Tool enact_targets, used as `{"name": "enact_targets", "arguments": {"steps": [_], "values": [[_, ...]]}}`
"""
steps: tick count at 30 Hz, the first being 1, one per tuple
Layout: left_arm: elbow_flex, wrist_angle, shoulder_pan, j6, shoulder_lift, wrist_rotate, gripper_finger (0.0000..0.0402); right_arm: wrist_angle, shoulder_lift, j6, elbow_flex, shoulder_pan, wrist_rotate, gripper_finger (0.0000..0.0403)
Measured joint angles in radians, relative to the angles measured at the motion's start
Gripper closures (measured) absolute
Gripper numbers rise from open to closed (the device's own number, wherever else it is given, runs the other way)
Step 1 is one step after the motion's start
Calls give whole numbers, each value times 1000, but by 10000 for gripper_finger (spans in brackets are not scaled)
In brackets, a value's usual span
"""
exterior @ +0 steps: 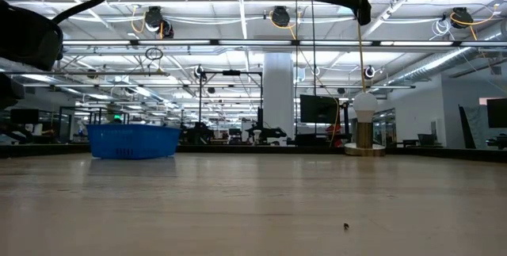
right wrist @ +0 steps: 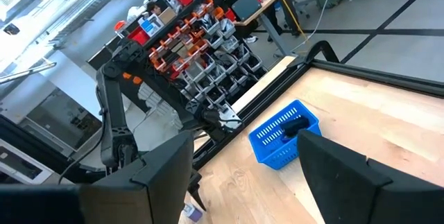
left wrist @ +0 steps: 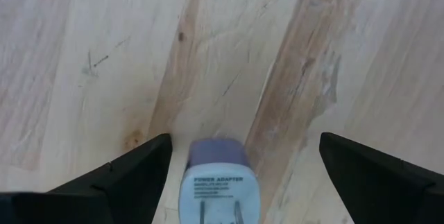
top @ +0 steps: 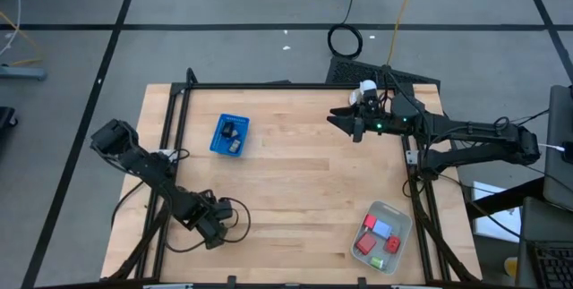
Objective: Pick & Place Office items
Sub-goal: Put the violet charger adapter into the white bin
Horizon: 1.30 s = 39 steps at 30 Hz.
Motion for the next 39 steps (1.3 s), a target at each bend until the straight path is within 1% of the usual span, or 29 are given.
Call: {"name": "enact_targets", "arguments": {"steps": [6, 11, 16, 21, 29, 39], "values": [[0, 3, -3, -5, 1, 0, 60, 7, 0, 0, 0, 0, 0, 151], [-5, 3, -8, -54, 1, 11, 72, 43, 0, 0, 0, 12, 0, 151], [-16, 5, -8, -106, -2, 20, 69, 65, 0, 0, 0, 32, 0, 151], [-17, 4, -8, -104, -1, 27, 62, 64, 0, 0, 0, 47, 2, 151], [-17, -58, -10, -106, 0, 43, 62, 66, 0, 0, 0, 47, 3, 151], [-18, -71, -9, -103, 1, 56, 62, 66, 0, 0, 0, 47, 3, 151]]}}
